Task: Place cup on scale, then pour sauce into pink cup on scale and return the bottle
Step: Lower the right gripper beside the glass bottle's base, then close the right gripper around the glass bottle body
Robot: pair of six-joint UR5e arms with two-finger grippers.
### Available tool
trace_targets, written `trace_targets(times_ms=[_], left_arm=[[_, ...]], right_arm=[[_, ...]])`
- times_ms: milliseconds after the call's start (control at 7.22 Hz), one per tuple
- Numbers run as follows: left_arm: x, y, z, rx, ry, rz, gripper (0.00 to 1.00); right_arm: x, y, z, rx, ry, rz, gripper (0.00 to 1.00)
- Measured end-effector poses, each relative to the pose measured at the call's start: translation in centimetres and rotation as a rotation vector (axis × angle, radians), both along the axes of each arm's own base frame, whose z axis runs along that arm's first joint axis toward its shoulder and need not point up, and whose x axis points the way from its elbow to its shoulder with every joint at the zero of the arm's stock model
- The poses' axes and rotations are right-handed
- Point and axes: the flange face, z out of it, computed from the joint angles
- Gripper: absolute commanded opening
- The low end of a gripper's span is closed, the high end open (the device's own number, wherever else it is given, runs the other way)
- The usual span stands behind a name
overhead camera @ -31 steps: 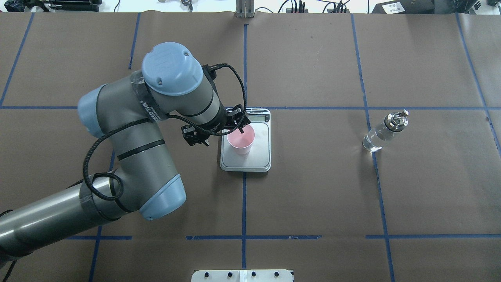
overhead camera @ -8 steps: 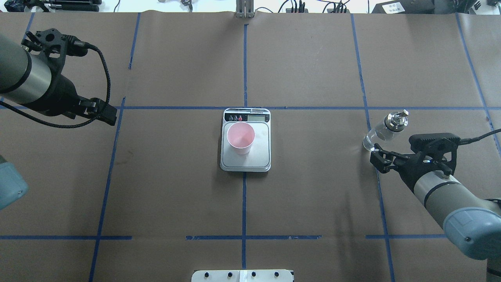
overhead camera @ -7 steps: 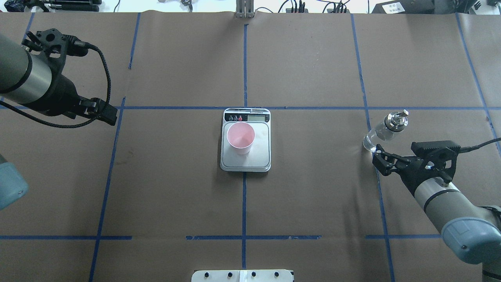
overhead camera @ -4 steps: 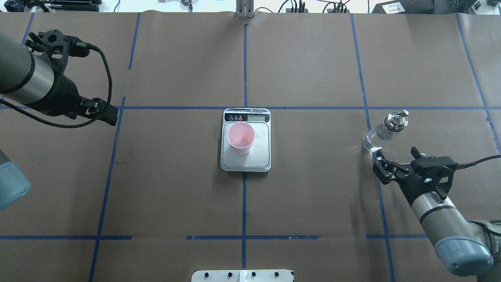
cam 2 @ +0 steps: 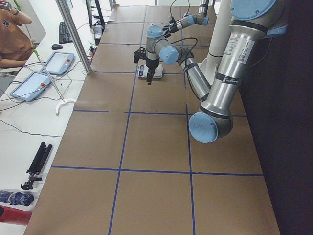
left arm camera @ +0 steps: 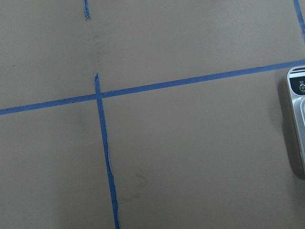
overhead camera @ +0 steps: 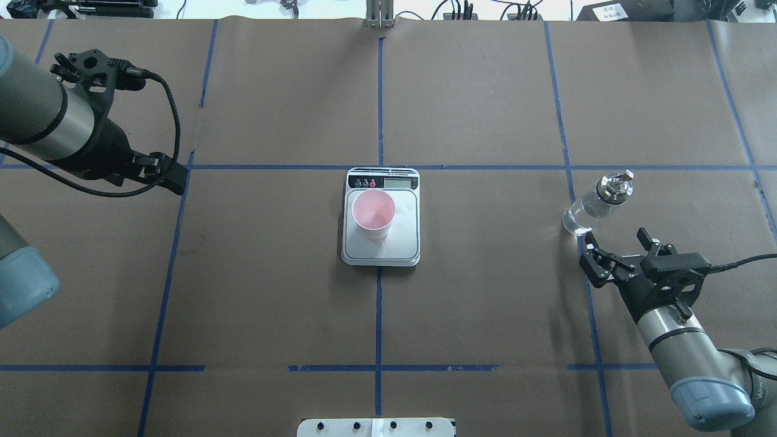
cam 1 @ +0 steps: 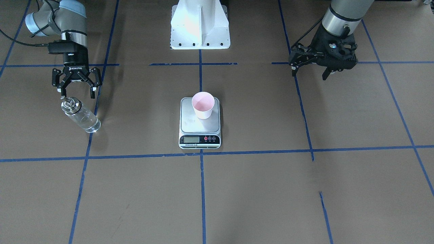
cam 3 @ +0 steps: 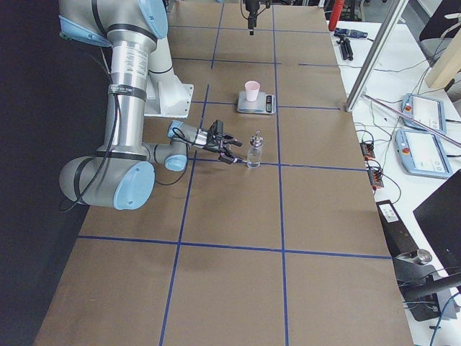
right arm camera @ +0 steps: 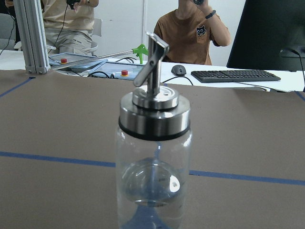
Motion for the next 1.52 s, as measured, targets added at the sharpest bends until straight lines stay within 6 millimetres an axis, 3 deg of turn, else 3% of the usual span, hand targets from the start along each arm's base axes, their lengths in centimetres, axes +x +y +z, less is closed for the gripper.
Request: trace_targets(times_ms=[693,831,1108,1524], left_arm=[[0.6,-0.6,0.9,-0.019,-0.016,0.000,1.00],[0.6,-0.7,1.1,-0.023,-0.019,0.000,1.00],[0.8,-0.8,1.4,-0.027,-0.024,0.002,1.00],[0.8,-0.9,1.4,-0.028,-0.024,0.001,1.00]], right_arm=[[0.5,-0.3,0.6,0.092,0.034,0.123,1.00],[-0.3,-0.2,0.2,0.098,0.025,0.127,1.00],[-4.0,-0.4,-0.6,0.109,-0.001,0.133,1.00],[-4.9,-0.5,-0.4,0.114,-0.014,0.138,1.00]])
